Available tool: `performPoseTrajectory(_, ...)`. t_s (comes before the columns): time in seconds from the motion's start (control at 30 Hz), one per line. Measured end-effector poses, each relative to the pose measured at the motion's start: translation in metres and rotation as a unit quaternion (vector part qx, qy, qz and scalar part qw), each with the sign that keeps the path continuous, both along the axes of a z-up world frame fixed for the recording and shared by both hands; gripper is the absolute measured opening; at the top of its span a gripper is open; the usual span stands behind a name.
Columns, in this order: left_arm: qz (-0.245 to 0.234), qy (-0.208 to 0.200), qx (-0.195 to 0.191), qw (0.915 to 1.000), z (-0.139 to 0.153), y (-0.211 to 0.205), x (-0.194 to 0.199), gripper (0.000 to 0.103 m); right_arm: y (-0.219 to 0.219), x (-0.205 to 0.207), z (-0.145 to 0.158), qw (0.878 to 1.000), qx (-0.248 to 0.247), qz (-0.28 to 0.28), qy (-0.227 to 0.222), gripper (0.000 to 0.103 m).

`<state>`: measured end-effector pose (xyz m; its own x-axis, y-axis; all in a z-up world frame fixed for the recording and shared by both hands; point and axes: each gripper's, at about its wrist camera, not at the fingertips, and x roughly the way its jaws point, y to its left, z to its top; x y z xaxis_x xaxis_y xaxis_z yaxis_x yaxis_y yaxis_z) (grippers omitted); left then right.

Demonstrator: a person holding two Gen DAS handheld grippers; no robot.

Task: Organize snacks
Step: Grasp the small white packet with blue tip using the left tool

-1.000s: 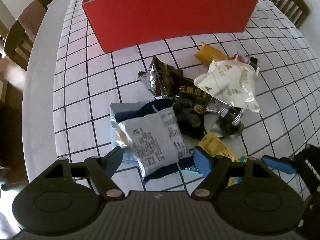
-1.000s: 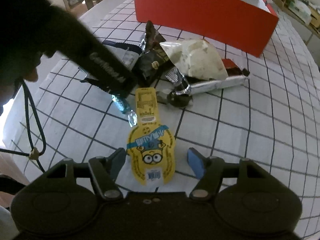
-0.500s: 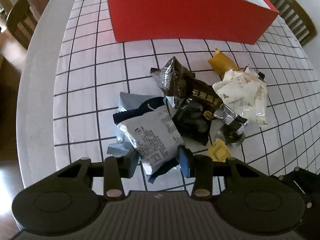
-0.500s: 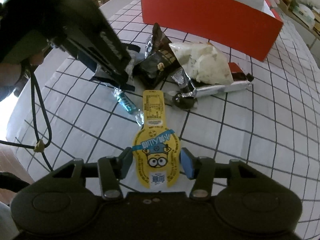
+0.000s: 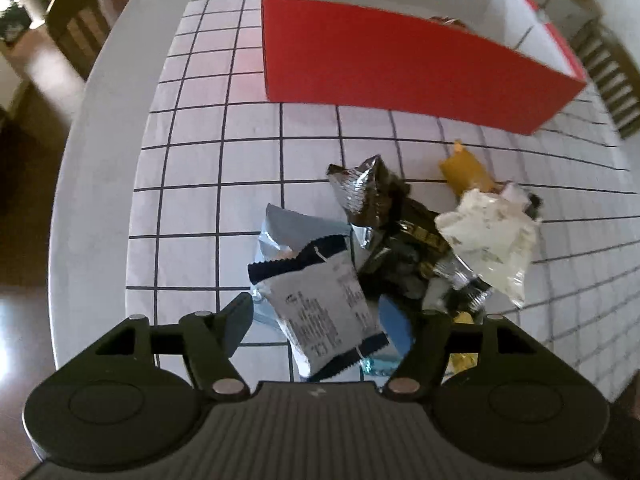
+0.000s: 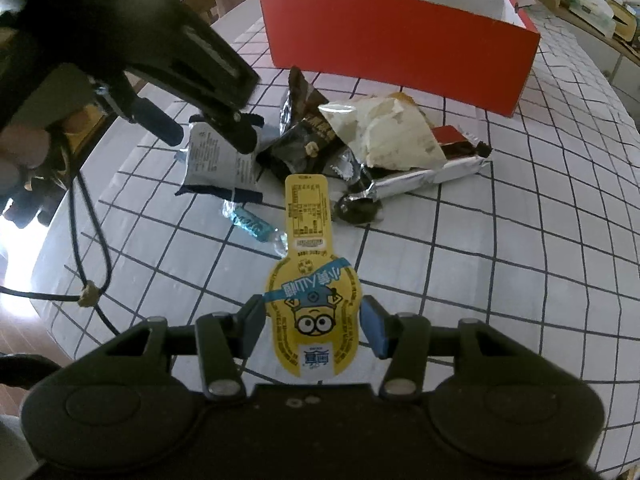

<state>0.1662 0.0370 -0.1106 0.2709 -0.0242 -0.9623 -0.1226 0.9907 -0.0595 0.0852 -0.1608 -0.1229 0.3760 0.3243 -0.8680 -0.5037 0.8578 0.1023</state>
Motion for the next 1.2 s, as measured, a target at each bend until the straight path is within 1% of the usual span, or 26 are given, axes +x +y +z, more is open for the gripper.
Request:
performPoseTrajectory(0.17, 0.019, 0.014, 0.056, 0.9981, -0.012, -0.017, 0.012, 0.069, -0.002, 0.0, 0.001, 1.0, -0.001, -0.005, -0.001, 0.05)
performPoseTrajectory(0.27, 0.027, 0.022, 0.072, 0.9968, -0.019, -0.02, 0.017, 0.069, -0.005, 0.0, 0.0, 1.0, -0.001, -0.009, 0.0, 0.05)
performPoseTrajectory(0.37, 0.029, 0.023, 0.075, 0.9965, -0.022, -0.02, 0.02, 0.069, -0.006, -0.002, 0.0, 1.0, 0.0, -0.012, -0.001, 0.05)
performPoseTrajectory(0.53, 0.043, 0.031, 0.057, 0.997, -0.028, -0.014, 0.022, 0.069, -0.008, -0.002, 0.001, 1.0, 0.002, -0.016, 0.0, 0.05)
performPoseTrajectory(0.67, 0.043, 0.021, 0.035, 0.9982, -0.026, -0.008, 0.019, 0.062, -0.008, 0.0, 0.001, 1.0, 0.003, -0.018, 0.0, 0.05)
performPoseTrajectory(0.8, 0.051, 0.014, 0.011, 0.9985, -0.022, 0.003, 0.015, 0.058, -0.008, 0.001, 0.001, 1.0, 0.003, -0.017, -0.001, 0.05)
performPoseTrajectory(0.97, 0.064, 0.002, -0.024, 0.9976, -0.018, 0.017, 0.012, 0.056, -0.009, 0.003, 0.0, 1.0, 0.002, -0.024, 0.002, 0.05)
performPoseTrajectory(1.03, 0.07, -0.002, -0.034, 0.997, -0.019, 0.021, 0.008, 0.054, -0.01, 0.003, 0.001, 1.0, 0.004, -0.025, 0.001, 0.05)
performPoseTrajectory(1.2, 0.081, -0.01, -0.057, 0.995, -0.019, 0.033, -0.001, 0.054, -0.01, 0.002, 0.003, 1.0, 0.007, -0.03, -0.004, 0.05)
